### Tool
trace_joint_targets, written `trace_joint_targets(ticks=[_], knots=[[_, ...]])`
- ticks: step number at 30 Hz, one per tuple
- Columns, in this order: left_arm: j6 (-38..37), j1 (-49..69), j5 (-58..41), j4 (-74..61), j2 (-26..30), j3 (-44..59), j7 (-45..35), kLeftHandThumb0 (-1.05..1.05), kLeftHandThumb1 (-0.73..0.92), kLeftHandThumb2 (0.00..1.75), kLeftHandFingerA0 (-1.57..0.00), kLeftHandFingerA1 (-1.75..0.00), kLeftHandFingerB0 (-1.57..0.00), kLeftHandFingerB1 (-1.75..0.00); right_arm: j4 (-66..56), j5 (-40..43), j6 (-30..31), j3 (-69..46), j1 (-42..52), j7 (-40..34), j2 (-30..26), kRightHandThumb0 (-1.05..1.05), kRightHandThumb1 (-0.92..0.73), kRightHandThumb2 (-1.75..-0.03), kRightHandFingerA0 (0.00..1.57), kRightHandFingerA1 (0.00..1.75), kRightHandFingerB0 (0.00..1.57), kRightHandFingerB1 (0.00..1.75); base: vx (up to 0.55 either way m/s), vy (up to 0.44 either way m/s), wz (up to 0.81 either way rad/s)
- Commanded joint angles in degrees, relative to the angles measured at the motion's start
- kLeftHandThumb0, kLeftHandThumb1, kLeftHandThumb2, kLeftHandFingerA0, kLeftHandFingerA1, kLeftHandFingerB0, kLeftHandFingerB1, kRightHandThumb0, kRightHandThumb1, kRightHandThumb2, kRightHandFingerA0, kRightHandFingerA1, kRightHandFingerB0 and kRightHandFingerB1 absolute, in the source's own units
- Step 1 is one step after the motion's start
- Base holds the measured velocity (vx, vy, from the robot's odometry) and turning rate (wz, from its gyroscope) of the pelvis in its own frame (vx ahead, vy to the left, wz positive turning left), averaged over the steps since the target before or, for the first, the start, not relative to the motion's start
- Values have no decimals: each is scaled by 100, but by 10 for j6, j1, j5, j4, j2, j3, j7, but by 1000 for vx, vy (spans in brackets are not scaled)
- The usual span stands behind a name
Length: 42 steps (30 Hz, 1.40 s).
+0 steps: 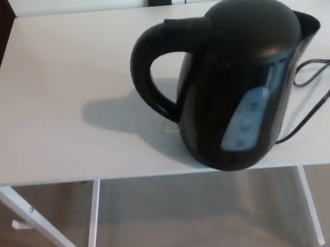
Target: The robot walk towards a table in front and uses its left hand to pick up the pot from the base and places it on the table
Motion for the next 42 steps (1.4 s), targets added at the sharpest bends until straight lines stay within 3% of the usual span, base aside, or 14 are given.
trace_joint_targets(ticks=[1, 11, 12, 20, 21, 27, 30, 31, 35, 36, 37, 38, 39, 42], knots=[[5, 10, -2, -3, 8, 1, 2, -15, 52, 55, -42, -43, -36, -34, 7, -12, -9, 7, 11, -12, -5, -33, -63, -58, 63, 46, 49, 40, 97, 148, -2], [9, 17, 3, -26, 5, -4, 21, -21, 48, 54, -47, -42, -38, -34, 0, -9, -4, 5, 14, -13, -3, -33, -63, -58, 65, 46, 50, 40, 51, 96, 3], [0, 14, 13, -15, 9, -11, 25, -27, 41, 60, -46, -47, -37, -40, 2, -11, -1, 5, 14, -17, -3, -33, -63, -58, 65, 46, 50, 40, -20, -73, 9], [4, 10, 11, -10, 11, -15, 26, -20, 48, 54, -50, -44, -38, -34, 0, -19, -2, 9, 13, -23, -5, -34, -63, -58, 66, 46, 51, 40, 39, -26, 1], [1, 10, 15, -10, 12, -17, 28, -26, 41, 60, -47, -48, -36, -39, 2, -19, -5, 9, 13, -22, -5, -35, -64, -58, 66, 46, 51, 40, 0, 0, 0], [18, 1, -5, -12, 7, -4, 31, -24, 41, 58, -50, -48, -37, -39, 4, -19, -3, 9, 6, -18, -8, -33, -64, -58, 65, 45, 52, 40, 0, 0, 0], [13, -1, -6, -7, 11, -2, 20, -20, 49, 54, -49, -44, -37, -34, 2, -19, -4, 9, 6, -17, -8, -33, -64, -58, 66, 46, 53, 40, 0, 0, 0], [19, -5, -23, -10, 15, 19, 29, -16, 49, 54, -40, -44, -33, -34, -1, -17, -4, 8, 5, -15, -7, -34, -64, -58, 67, 46, 54, 41, 0, 0, 0], [30, -13, -43, -15, 20, 60, 40, -16, 49, 54, -40, -44, -33, -34, -6, -14, -4, 6, 3, -13, -4, -34, -64, -58, 67, 46, 54, 41, 0, 0, 0], [39, -22, -71, -3, 46, 102, 55, -16, 49, 56, -29, -51, -24, -33, -8, -8, -2, 2, 4, -10, -5, -31, -63, -58, 64, 45, 53, 41, 0, 0, 0], [50, -33, -107, 11, 80, 154, 74, -16, 49, 56, -29, -51, -24, -33, -11, -1, 1, -4, 4, -5, -5, -31, -63, -58, 64, 45, 53, 41, 0, 0, 0], [57, -33, -115, 12, 97, 176, 83, -10, 36, 84, -26, -60, -8, -47, -10, 0, 0, -5, 4, -4, -6, -31, -63, -58, 65, 46, 54, 42, 0, 0, 0], [45, -23, -104, 0, 123, 195, 113, -13, 33, 83, -52, -82, -11, -49, -9, 0, -2, -7, 2, -3, -8, -39, -53, -77, 63, 57, 51, 52, 0, 0, 0], [22, -14, -80, -17, 144, 212, 146, -13, 33, 83, -52, -82, -11, -49, -8, -1, -1, -10, -3, -1, -12, -39, -53, -77, 63, 57, 51, 52, 0, 0, 0]])
